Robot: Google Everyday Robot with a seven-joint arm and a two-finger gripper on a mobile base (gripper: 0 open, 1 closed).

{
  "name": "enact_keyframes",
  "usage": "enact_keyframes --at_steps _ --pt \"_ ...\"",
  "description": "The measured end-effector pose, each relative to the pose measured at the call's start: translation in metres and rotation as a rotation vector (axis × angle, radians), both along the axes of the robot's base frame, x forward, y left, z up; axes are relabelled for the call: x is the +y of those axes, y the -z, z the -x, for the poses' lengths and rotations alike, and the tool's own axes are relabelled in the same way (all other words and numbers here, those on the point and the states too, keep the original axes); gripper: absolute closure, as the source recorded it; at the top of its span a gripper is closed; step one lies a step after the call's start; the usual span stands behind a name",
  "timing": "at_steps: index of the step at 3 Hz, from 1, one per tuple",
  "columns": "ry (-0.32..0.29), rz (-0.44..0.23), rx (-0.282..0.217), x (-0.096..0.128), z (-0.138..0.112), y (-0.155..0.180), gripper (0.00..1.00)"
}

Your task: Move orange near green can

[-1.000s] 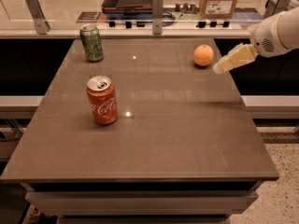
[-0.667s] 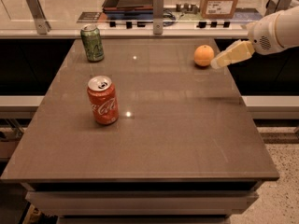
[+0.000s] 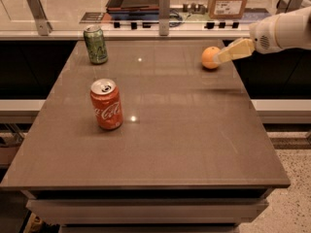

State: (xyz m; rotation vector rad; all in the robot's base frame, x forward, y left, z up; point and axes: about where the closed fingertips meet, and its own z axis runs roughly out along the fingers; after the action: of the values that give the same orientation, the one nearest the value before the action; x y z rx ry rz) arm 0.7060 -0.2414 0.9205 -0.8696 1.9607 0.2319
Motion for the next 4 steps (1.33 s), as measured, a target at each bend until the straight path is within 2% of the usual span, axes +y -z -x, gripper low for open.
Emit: enact_keyframes --at_steps 2,4 --pt "-0.034 -0.01 0.037 0.012 -0.033 0.034 0.0" --pt "-0.089 -0.038 0.056 0.026 -0.051 0.063 0.0"
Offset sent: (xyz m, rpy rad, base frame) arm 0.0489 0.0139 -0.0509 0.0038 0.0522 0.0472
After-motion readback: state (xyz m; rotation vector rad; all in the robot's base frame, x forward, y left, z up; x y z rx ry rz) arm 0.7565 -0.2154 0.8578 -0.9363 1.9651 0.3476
